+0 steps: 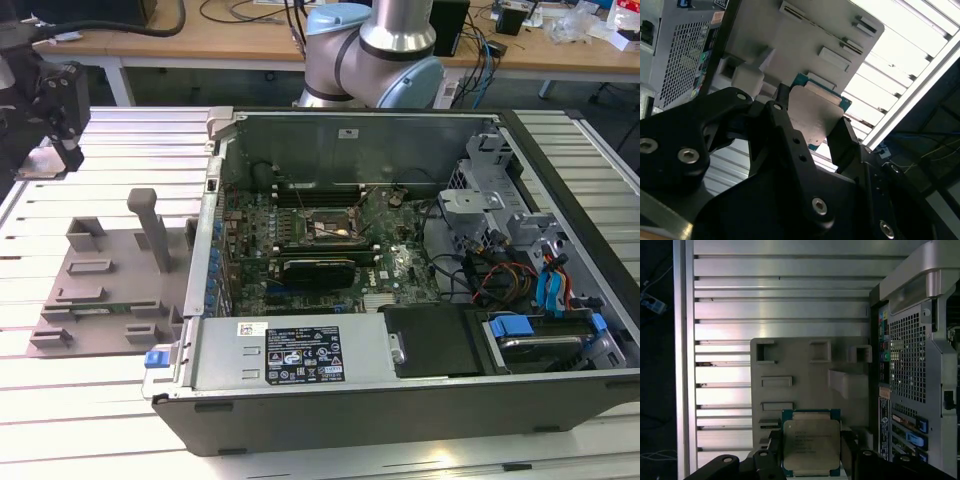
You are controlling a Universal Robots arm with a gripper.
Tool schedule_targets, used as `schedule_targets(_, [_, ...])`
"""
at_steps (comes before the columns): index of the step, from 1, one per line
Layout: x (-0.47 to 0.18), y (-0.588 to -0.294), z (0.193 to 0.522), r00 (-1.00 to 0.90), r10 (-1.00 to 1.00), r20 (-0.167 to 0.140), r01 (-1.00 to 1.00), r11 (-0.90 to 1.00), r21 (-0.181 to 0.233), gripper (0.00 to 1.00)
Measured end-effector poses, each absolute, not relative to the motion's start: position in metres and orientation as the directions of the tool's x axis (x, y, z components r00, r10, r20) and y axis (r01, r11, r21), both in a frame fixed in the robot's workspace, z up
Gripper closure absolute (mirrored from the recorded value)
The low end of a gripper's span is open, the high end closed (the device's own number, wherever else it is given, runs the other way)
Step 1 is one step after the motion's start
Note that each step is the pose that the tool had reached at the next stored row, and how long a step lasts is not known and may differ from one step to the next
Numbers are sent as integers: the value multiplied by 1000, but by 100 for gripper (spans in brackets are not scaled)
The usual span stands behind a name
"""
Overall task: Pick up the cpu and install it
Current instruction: 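Pick up the cpu and move it towards the insertion slot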
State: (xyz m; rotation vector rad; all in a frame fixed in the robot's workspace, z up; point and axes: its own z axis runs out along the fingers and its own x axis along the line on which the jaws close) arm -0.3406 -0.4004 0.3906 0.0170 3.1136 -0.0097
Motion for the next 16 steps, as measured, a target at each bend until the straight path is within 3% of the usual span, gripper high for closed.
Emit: schedule_targets(16, [-300,-400,391,-1000,11,-28,11,1000,-6,45])
